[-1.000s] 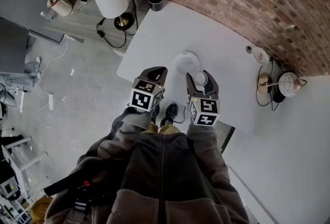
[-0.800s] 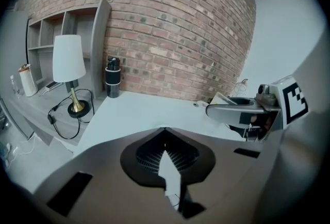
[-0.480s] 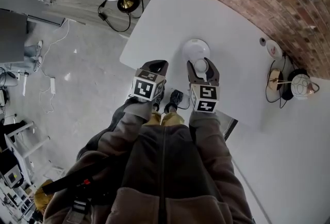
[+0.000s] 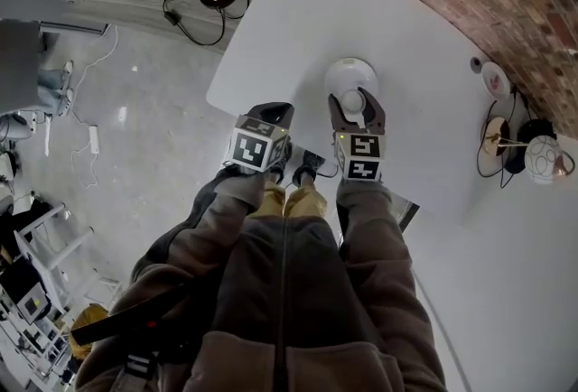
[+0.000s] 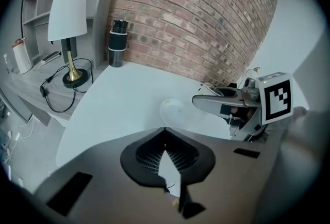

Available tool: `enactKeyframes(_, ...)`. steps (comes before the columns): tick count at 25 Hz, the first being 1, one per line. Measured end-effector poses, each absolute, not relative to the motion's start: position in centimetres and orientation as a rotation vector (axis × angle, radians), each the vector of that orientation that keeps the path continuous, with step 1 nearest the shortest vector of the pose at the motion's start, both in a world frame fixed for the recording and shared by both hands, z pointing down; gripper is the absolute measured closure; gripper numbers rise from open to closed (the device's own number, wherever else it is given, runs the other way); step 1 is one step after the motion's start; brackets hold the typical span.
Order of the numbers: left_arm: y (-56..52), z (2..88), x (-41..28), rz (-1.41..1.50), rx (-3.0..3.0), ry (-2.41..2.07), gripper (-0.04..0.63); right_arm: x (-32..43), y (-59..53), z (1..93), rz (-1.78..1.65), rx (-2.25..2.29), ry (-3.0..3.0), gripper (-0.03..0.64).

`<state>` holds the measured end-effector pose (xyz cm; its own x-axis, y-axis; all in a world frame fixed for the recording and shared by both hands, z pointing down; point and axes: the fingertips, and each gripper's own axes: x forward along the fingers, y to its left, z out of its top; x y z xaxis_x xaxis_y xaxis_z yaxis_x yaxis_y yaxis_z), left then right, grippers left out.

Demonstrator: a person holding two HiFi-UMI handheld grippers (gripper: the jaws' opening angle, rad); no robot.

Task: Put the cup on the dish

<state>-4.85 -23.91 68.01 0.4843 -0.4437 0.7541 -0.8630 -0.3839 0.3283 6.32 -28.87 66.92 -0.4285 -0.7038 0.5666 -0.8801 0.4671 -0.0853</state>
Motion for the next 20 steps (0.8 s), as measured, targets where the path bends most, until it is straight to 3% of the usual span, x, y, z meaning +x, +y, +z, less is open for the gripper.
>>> enactKeyframes(20, -23.9, 72.3, -5.7, 0.853, 1.905, -1.003, 0.591, 7.1, -31.7, 73.8, 0.584, 1.286, -2.205, 0.351)
